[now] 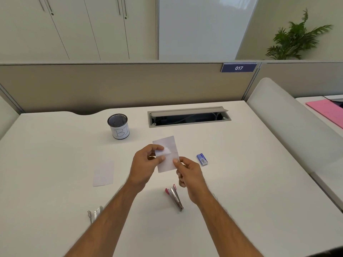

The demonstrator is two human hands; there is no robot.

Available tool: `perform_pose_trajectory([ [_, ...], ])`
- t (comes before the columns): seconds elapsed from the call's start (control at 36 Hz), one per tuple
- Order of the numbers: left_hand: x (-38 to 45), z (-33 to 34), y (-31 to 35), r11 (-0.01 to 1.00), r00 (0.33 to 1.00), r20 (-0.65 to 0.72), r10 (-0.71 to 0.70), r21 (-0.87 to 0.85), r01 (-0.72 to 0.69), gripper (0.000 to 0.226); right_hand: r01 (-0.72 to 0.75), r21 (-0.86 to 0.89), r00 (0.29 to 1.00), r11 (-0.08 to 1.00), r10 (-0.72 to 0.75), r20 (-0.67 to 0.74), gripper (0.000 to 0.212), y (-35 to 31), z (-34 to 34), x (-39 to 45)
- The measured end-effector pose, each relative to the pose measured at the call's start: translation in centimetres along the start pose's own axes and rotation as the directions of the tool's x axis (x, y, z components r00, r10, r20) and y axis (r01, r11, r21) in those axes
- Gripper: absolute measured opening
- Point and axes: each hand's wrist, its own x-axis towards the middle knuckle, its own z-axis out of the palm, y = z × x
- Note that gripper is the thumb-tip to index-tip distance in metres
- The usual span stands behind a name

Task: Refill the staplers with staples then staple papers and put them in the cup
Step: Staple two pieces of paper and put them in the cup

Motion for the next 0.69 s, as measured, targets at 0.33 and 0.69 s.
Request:
perform_pose_trajectory([
  [0.33, 0.1, -0.2, 0.6, 0.993, 1.0, 0.025, -0.017, -0.117, 0.02, 0.017, -0.008, -0.01, 0.986, 1.0, 0.01, 0.168, 0.025, -0.5, -1.5, 0.5],
  [0.69, -0.3, 0.5, 0.1, 0.98, 0.988, 0.029, -0.149, -0.13, 0.152, 0.029, 0.072, 0.022, 0.997, 0.997, -0.071, -0.015, 0.023, -0.6, -1.4, 1.0],
])
